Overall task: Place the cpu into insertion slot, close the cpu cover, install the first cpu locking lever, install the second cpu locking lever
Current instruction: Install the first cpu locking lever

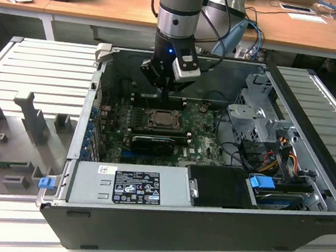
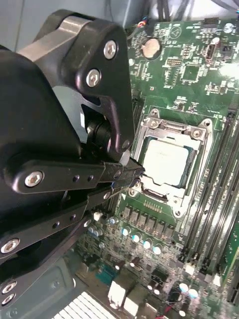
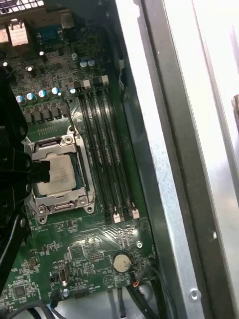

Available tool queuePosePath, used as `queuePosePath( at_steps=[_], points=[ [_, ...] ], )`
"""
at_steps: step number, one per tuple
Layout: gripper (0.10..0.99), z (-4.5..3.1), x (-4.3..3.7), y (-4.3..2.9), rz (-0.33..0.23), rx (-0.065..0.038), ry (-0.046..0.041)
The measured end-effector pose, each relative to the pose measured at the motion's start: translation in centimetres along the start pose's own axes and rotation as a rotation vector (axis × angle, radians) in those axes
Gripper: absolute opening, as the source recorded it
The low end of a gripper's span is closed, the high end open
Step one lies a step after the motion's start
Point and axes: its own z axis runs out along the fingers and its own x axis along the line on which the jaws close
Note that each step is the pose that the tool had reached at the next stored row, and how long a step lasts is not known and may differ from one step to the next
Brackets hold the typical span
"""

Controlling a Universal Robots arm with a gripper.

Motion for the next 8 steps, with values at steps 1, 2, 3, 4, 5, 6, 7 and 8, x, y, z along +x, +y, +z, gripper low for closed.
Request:
queuePosePath(
  at_steps=[1, 2, 3, 4, 5, 6, 7, 8],
  points=[
    [0.106, 0.00, 0.00, 0.00, -0.008, 0.000, 0.0001],
    [0.106, 0.00, 0.00, 0.00, -0.016, 0.000, 0.0003],
    [0.106, 0.00, 0.00, 0.00, -0.023, 0.000, 0.0004],
    [0.106, 0.00, 0.00, 0.00, -0.029, 0.000, 0.0004],
    [0.106, 0.00, 0.00, 0.00, -0.037, 0.000, 0.0004],
    [0.106, 0.00, 0.00, 0.00, -0.041, 0.000, 0.0003],
    [0.106, 0.01, 0.00, 0.00, -0.048, 0.000, -0.0002],
    [0.106, 0.01, 0.01, 0.00, -0.051, 0.000, -0.0007]
  ],
)
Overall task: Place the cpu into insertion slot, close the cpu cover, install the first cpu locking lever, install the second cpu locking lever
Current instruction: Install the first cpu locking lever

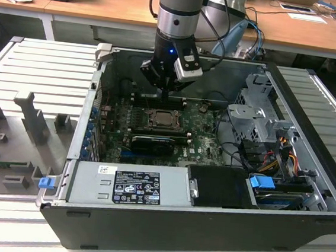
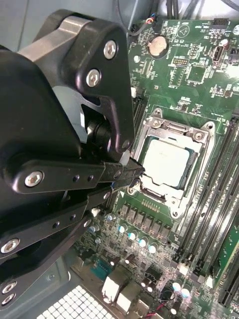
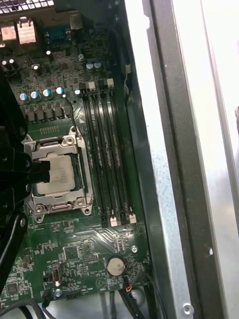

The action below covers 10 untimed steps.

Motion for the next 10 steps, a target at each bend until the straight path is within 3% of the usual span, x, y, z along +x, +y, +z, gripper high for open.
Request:
queuePosePath(
  at_steps=[10],
  points=[
    [0.106, 0.01, 0.58, -0.13, -0.015, -0.001, -0.0025]
  ],
)
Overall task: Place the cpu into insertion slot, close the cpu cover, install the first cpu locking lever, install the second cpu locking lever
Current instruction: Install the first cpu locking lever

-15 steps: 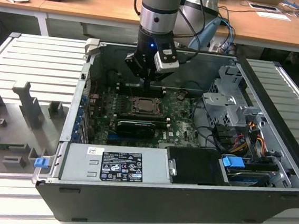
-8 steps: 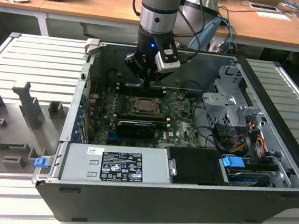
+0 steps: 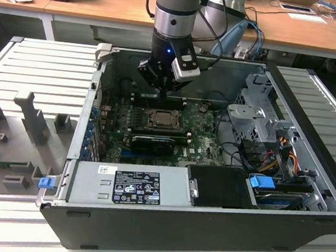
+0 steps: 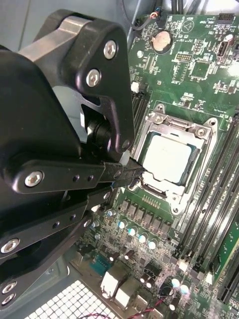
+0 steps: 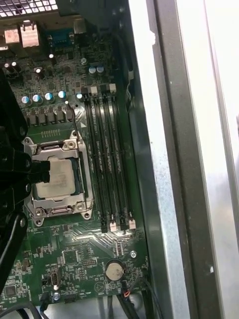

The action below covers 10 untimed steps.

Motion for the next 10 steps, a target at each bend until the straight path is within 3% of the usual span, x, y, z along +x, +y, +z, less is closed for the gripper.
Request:
queuePosePath(
  at_steps=[8, 10],
  points=[
    [0.106, 0.08, 1.19, -0.18, -0.009, 0.000, -0.0027],
    [0.106, 0.12, 1.21, -0.19, -0.069, -0.001, -0.0014]
  ],
)
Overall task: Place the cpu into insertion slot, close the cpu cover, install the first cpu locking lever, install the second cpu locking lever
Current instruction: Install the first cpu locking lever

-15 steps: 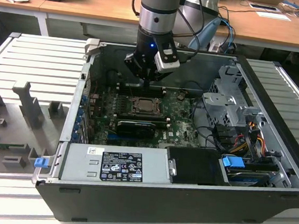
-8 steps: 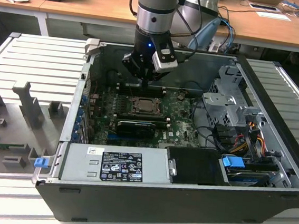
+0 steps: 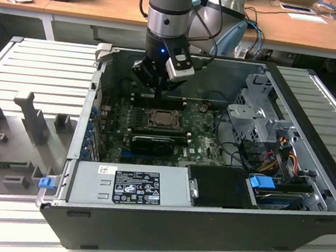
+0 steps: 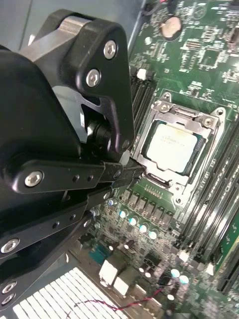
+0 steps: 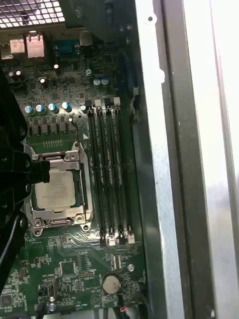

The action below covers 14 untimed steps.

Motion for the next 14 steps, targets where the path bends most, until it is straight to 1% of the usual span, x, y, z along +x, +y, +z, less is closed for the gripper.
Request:
queuePosePath(
  at_steps=[1, 3, 4, 14],
  points=[
    [0.106, 0.01, 0.00, 0.00, -0.034, 0.000, 0.0008],
    [0.106, 0.03, 0.02, 0.00, -0.058, 0.000, 0.0013],
    [0.106, 0.05, 0.21, -0.02, -0.065, -0.001, 0.0013],
    [0.106, 0.09, 2.71, -0.22, -0.066, -0.001, -0.0009]
  ],
)
